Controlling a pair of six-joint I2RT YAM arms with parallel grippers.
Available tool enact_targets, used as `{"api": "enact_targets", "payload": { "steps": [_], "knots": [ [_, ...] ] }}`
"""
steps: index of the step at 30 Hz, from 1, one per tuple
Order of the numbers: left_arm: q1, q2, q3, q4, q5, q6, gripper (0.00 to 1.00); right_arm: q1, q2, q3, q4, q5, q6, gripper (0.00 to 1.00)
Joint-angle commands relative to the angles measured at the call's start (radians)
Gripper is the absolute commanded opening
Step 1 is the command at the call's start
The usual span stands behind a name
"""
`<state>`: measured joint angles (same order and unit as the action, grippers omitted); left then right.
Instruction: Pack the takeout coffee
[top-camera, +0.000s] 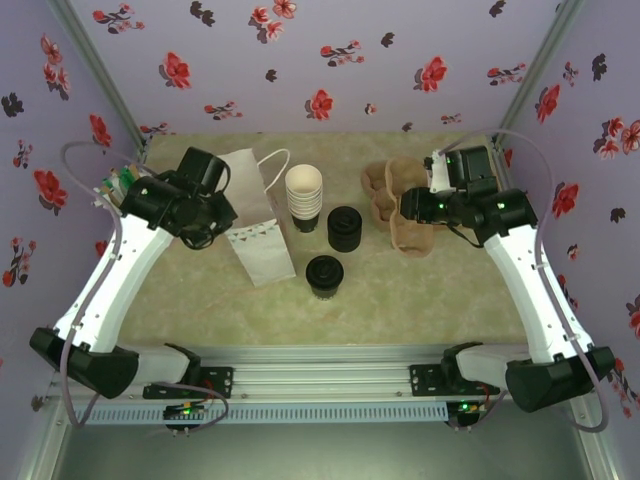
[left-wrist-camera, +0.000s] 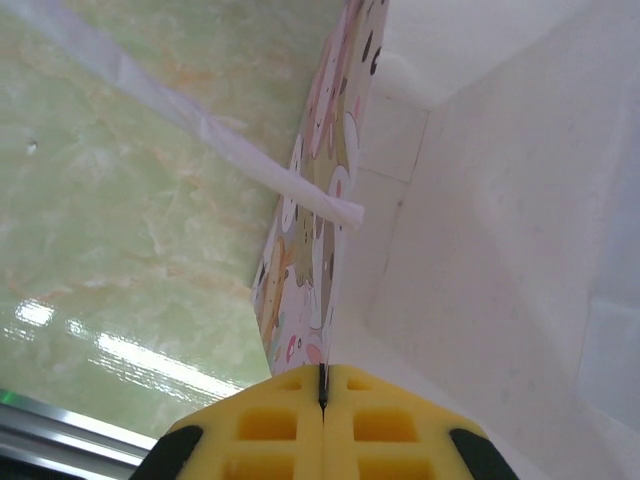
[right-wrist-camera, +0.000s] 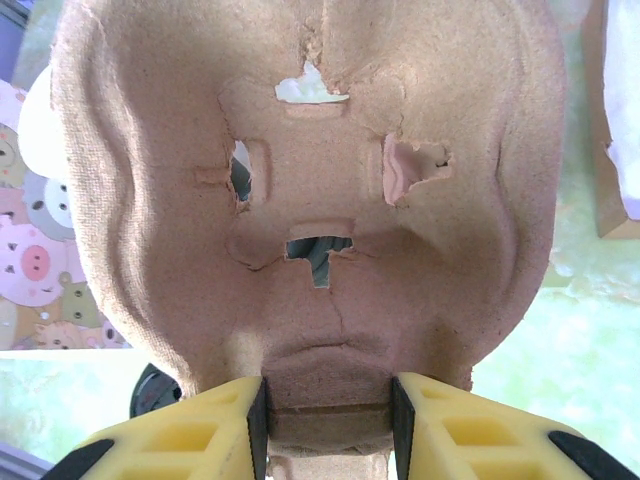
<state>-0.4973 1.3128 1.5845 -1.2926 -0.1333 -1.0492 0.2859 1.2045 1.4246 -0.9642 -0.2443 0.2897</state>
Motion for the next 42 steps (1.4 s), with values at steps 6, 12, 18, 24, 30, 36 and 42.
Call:
{"api": "enact_targets", "payload": {
  "steps": [6,12,18,24,30,36,42],
  "knots": [
    [-0.120,-0.025,-0.030,-0.038,-0.045,-0.169,0.00,-0.001,-0.028,0.036,0.057,-0.137,0.077,0.37],
    [-0.192,-0.009,-0.040,-0.007,-0.013,-0.209,0.18,0.034,-0.011,0.076,0.088,-0.204,0.121,0.37],
    [-0.205,-0.031,-0.021,0.033,0.045,-0.134,0.51,0.127,0.011,0.147,0.125,-0.218,0.168,0.37],
    [-0.206,-0.150,-0.084,0.157,0.044,-0.001,0.99,0.226,0.061,0.232,0.171,-0.233,0.207,0.36],
    [-0.194,-0.224,-0.074,0.221,0.068,0.245,0.99,0.317,0.152,0.335,0.188,-0.218,0.230,0.36],
    [-0.099,-0.234,-0.016,0.194,0.043,0.405,0.99,0.415,0.269,0.463,0.185,-0.187,0.240,0.36],
    [0.061,-0.222,-0.014,0.223,0.094,0.488,0.99,0.483,0.388,0.615,0.148,-0.148,0.242,0.35]
  ]
}}
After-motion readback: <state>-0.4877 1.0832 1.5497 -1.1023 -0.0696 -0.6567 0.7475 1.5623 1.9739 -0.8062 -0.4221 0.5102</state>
